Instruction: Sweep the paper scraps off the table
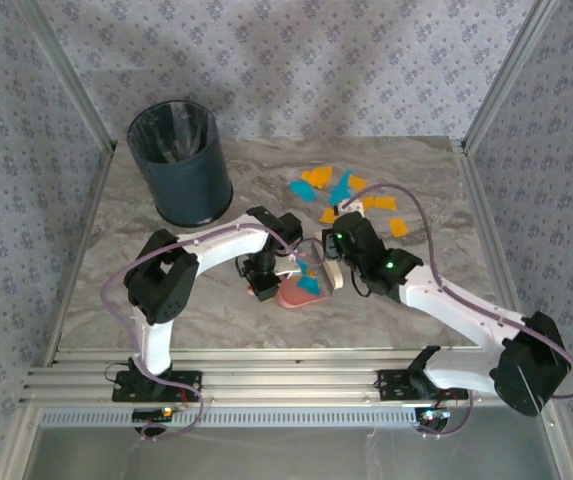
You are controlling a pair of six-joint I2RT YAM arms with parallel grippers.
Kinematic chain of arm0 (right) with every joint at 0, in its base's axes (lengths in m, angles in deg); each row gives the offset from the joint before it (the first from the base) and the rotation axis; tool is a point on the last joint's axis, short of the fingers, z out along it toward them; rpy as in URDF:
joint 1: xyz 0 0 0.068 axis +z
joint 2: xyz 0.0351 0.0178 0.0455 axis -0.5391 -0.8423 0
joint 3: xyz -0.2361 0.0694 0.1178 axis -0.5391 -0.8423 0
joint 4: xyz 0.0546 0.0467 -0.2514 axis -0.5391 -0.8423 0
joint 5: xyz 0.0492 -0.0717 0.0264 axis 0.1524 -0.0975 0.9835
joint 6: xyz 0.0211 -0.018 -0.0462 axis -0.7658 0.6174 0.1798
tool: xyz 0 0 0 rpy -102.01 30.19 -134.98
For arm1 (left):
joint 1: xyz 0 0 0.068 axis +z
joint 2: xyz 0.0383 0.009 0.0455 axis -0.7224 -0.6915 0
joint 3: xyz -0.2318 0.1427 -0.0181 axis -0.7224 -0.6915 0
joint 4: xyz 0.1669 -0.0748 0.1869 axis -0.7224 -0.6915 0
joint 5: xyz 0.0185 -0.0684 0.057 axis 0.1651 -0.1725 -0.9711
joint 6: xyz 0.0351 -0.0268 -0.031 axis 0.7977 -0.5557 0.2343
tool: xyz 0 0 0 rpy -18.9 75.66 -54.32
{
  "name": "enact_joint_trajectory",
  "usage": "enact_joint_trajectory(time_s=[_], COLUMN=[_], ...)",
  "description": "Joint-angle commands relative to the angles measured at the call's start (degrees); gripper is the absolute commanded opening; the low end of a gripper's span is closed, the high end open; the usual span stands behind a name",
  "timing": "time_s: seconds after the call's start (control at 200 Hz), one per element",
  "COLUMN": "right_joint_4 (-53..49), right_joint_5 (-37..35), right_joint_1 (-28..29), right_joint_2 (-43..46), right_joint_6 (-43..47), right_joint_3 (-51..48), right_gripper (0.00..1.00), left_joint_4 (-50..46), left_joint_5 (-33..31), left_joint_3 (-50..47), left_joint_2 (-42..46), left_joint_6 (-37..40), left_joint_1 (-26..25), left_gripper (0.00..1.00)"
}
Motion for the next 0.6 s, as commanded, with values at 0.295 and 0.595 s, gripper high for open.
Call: enact_joint_trajectory(time_s=[0.295,0.595], right_joint_4=[-2.77,-0.77], right_joint_5=[4.5,6.63], right_joint_1=[-22.22,-38.38], right_joint_2=[7.61,1.11], right_joint_6=[7.29,12.37], right_joint_3=[-0.15,4.0], right_gripper=[0.0,0.0], left_joint_4=[0.1,0.08], left_joint_5=[-0.57,-0.29], left_joint_3=[-1.31,-1.27], left_joint_2=[0.39,0.21], left_joint_6=[0.71,0.36], left_joint_1=[-0.37,-0.21], left_gripper=[0.0,0.0])
